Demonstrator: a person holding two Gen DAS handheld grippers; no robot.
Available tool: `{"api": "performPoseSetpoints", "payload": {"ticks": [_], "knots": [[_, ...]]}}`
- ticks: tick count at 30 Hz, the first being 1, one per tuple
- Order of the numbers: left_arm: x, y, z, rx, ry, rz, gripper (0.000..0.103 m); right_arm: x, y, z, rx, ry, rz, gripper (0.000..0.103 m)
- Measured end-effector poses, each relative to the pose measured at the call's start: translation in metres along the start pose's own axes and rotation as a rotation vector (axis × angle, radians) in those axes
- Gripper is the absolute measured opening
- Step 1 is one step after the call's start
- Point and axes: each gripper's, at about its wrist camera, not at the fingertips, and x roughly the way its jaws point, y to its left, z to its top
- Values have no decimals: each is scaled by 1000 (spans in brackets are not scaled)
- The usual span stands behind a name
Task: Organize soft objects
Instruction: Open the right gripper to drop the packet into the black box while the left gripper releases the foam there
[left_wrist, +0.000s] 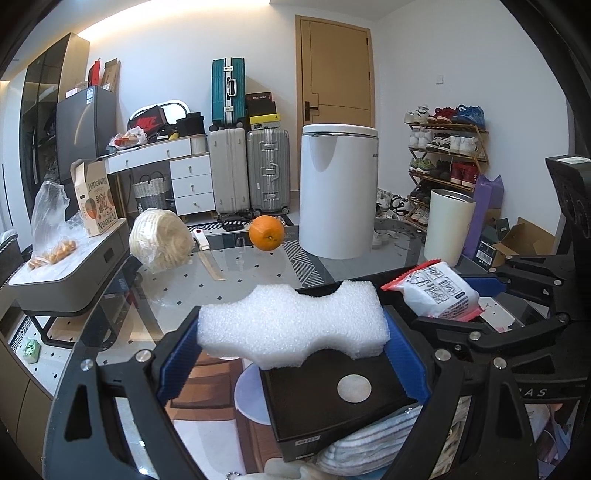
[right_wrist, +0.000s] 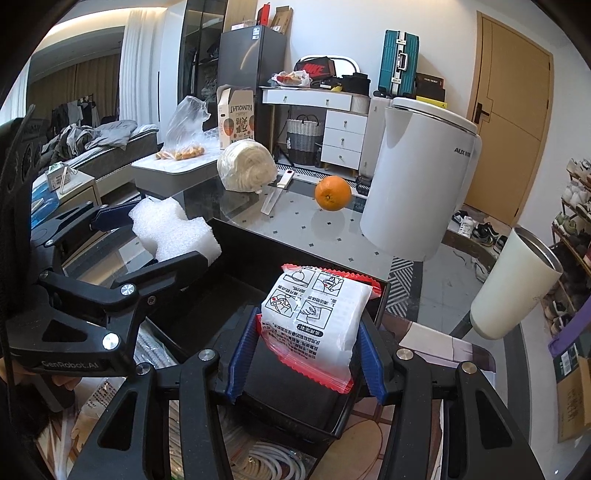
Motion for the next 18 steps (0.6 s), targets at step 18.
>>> {"api": "performPoseSetpoints", "payload": {"ticks": [18], "knots": [[0, -1, -1, -20, 10, -57, 96, -23, -9, -4, 3, -37, -37, 81]]}}
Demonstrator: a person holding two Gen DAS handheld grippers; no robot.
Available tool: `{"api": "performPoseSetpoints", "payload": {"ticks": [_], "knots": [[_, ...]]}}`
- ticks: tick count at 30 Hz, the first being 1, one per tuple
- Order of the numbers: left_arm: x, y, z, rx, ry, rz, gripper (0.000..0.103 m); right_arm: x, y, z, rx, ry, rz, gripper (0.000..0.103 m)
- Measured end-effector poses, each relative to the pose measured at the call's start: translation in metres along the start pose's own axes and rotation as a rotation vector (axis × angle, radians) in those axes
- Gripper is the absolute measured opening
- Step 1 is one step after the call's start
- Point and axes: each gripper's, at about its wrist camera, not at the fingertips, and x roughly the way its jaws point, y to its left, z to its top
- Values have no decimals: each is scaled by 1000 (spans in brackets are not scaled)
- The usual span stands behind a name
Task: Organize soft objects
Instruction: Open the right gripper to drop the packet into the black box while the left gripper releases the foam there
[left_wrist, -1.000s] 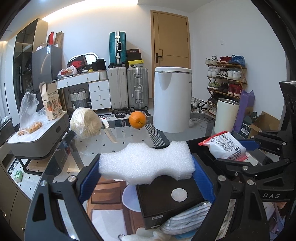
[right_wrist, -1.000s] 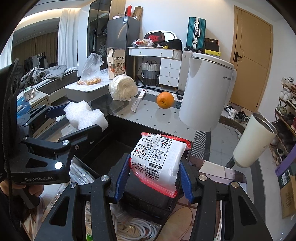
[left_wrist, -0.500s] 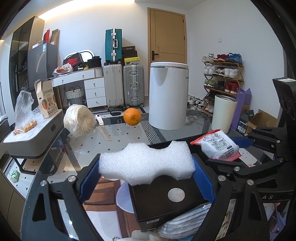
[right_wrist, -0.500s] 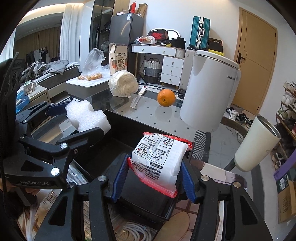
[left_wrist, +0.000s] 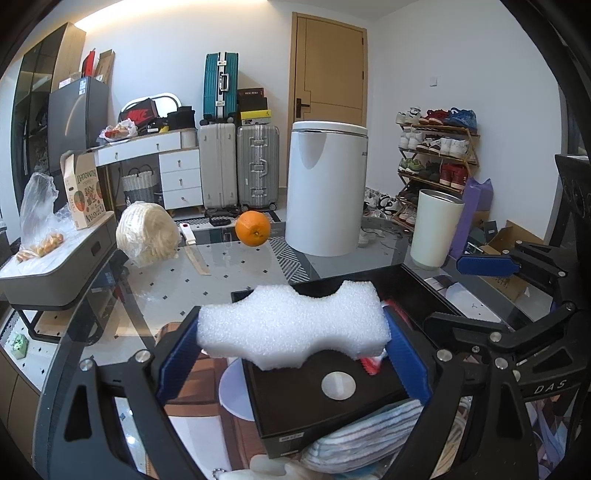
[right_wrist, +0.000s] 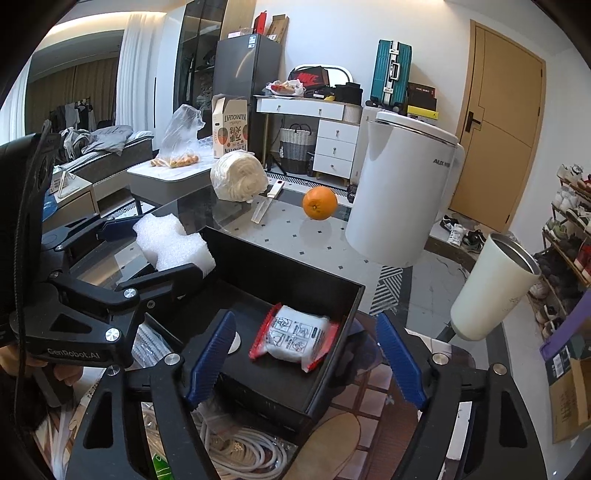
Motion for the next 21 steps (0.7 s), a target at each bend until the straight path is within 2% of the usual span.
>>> {"api": "performPoseSetpoints", "payload": {"ticks": [4, 8, 21], "knots": [[1, 1, 0, -17, 13, -14, 103, -5, -3, -2, 8, -7, -10, 81], [-5, -2, 1, -15, -5, -35, 103, -11, -6, -3, 15, -14, -18, 83], [-30, -3, -2, -36, -41, -3, 103, -43, -4, -16, 68, -51, -1, 102]]}}
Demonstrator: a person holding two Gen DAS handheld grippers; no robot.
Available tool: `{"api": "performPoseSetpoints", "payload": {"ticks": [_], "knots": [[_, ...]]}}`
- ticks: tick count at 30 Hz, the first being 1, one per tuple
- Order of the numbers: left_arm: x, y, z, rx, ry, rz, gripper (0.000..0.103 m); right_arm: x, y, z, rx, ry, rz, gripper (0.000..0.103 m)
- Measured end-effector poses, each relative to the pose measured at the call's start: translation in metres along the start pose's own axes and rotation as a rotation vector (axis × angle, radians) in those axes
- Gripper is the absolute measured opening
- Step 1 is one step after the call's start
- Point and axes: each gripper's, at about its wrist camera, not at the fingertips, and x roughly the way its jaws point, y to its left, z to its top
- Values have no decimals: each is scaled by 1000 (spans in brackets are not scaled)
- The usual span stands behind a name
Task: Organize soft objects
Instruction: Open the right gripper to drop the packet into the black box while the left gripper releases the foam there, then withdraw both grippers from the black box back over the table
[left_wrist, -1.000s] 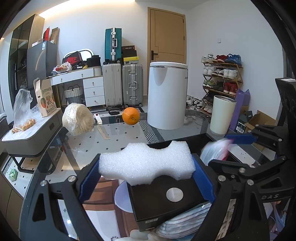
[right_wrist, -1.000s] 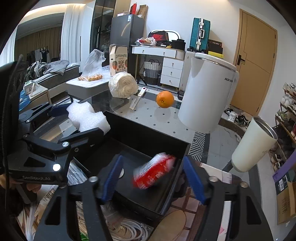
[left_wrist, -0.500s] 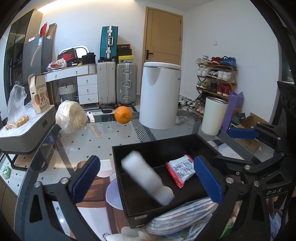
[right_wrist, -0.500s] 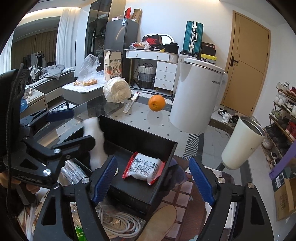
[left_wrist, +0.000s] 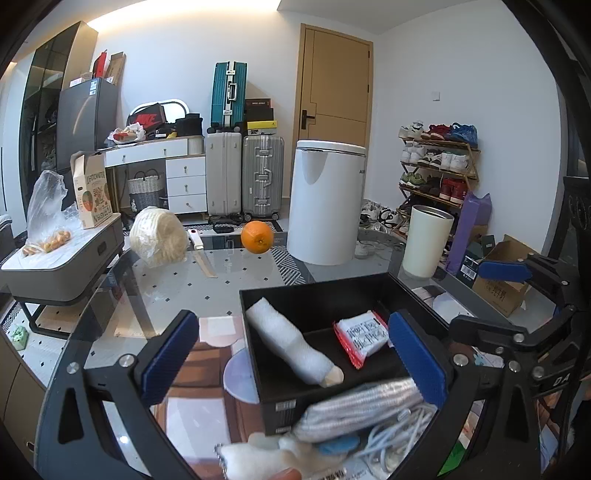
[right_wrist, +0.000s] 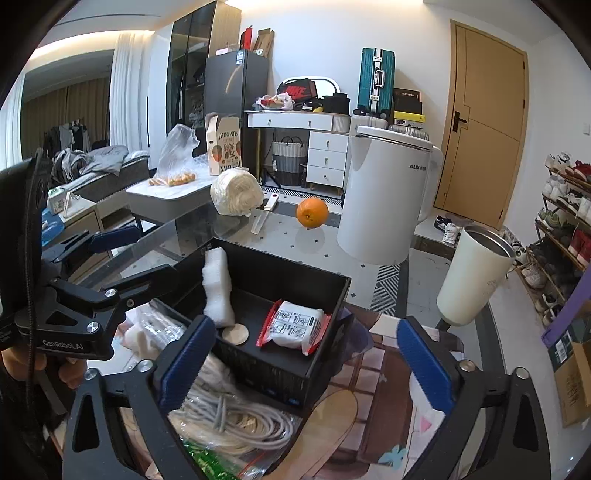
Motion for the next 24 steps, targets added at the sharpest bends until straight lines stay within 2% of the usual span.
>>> {"api": "performPoseSetpoints", "payload": {"ticks": [10, 24], "knots": [[-33, -2, -14, -6, -28, 28, 103, -19, 4, -15, 43, -7, 11, 102], [-59, -2, -37, 21, -17, 74, 103, -35, 15, -23, 57, -27, 24, 102]]}}
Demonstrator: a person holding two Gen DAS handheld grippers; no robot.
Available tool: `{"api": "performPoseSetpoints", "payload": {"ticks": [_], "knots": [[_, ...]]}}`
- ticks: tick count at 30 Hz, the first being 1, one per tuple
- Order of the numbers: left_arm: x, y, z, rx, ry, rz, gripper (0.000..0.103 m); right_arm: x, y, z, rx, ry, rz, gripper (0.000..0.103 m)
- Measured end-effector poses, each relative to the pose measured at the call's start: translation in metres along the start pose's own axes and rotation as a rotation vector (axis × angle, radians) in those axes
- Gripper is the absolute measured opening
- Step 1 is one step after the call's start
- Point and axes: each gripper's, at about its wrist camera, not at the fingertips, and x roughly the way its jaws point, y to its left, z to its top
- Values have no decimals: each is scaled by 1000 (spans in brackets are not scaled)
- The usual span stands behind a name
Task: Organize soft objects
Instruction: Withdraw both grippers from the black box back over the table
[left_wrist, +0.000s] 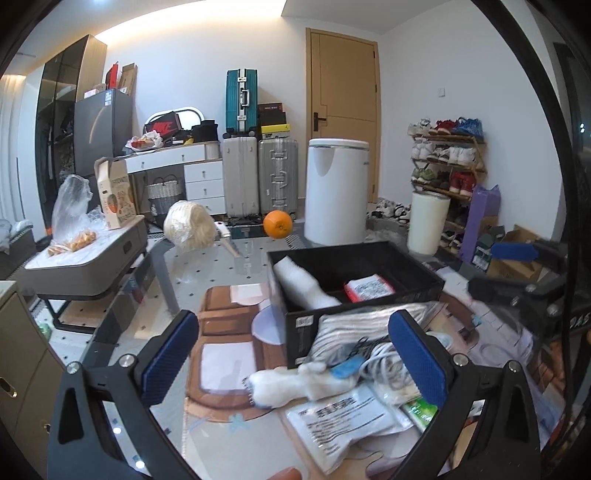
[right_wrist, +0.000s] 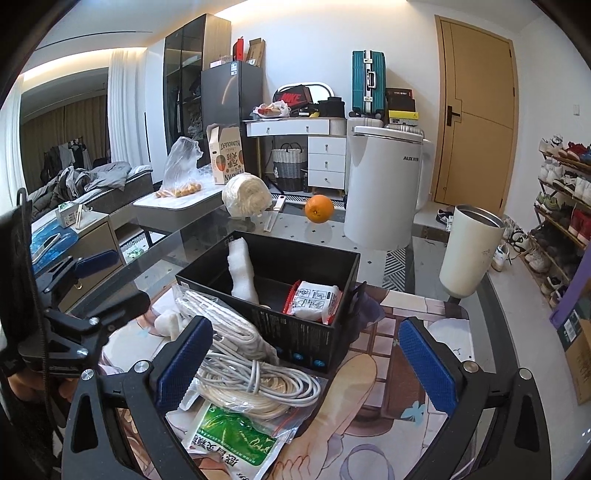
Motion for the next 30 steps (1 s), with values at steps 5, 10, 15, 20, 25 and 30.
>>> {"api": "performPoseSetpoints", "payload": {"ticks": [5, 10, 15, 20, 25, 30], "knots": [[5, 1, -6, 21, 16, 65, 103, -5, 7, 0, -16, -9, 11, 102], [7, 4, -7, 6, 25, 88, 103, -7, 11, -1, -18, -11, 22, 102], [5, 3, -10, 7, 35, 92, 103, -10, 11, -7, -13, -5, 22, 102], [1, -1, -14, 13, 47, 96, 103, -9, 7, -13, -2, 8, 17, 102], [-3, 0, -18, 9, 71, 94, 103, -8, 8, -18, -5, 33, 11, 102], [-9, 4, -21, 1, 88, 95, 103, -7, 9, -21, -8, 60, 4, 102]]}}
